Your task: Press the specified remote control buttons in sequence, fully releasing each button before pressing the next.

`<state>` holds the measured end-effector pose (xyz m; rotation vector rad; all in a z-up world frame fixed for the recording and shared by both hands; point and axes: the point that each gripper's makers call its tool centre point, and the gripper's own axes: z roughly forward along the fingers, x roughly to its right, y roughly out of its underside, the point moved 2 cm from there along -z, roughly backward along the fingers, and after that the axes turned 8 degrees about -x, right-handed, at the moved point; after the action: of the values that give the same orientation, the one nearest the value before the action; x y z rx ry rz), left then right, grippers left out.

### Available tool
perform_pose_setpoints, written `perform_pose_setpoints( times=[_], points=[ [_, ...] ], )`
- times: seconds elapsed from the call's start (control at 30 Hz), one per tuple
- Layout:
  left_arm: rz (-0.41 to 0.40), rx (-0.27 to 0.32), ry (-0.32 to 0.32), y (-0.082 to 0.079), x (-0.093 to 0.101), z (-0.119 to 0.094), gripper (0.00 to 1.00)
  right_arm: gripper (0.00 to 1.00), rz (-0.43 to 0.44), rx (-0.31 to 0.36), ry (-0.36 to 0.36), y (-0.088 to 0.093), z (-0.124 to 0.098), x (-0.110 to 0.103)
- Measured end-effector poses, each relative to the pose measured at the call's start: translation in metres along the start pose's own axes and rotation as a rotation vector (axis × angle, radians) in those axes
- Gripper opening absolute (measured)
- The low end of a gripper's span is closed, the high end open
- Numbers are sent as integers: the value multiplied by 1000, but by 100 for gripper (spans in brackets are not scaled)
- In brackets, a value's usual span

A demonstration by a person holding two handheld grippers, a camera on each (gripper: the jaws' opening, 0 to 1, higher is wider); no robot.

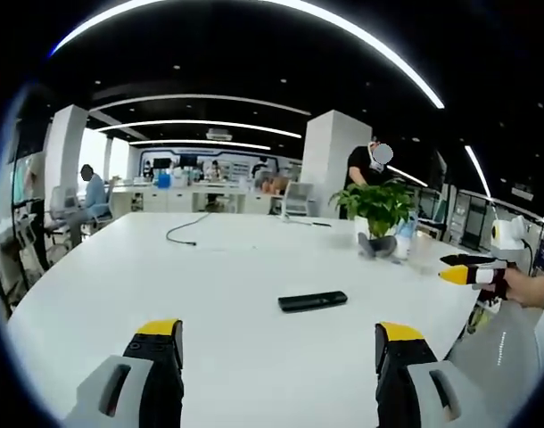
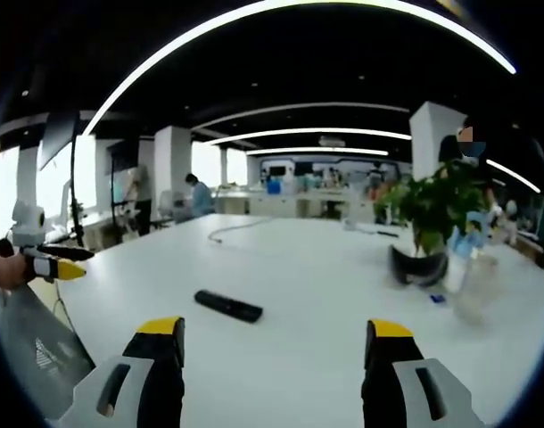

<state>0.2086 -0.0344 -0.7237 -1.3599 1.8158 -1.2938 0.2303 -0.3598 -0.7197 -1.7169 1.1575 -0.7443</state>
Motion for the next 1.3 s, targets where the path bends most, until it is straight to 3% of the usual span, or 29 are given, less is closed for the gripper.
perform_pose_setpoints(
  times=[0.3, 0.6, 1.0, 1.3],
  points=[
    [-3, -13, 11, 2, 1, 2, 93, 82, -4, -1, 4, 0, 1, 1],
    [-8, -88, 39, 11, 3, 8, 95, 80, -8, 13, 2, -2, 0, 2],
    [-6, -143, 93, 17, 9, 13, 100, 79, -6, 8, -11, 0, 1, 1],
    [94, -237, 167, 11, 9, 30, 100, 77, -48, -23, -60, 3, 4, -11]
  ],
)
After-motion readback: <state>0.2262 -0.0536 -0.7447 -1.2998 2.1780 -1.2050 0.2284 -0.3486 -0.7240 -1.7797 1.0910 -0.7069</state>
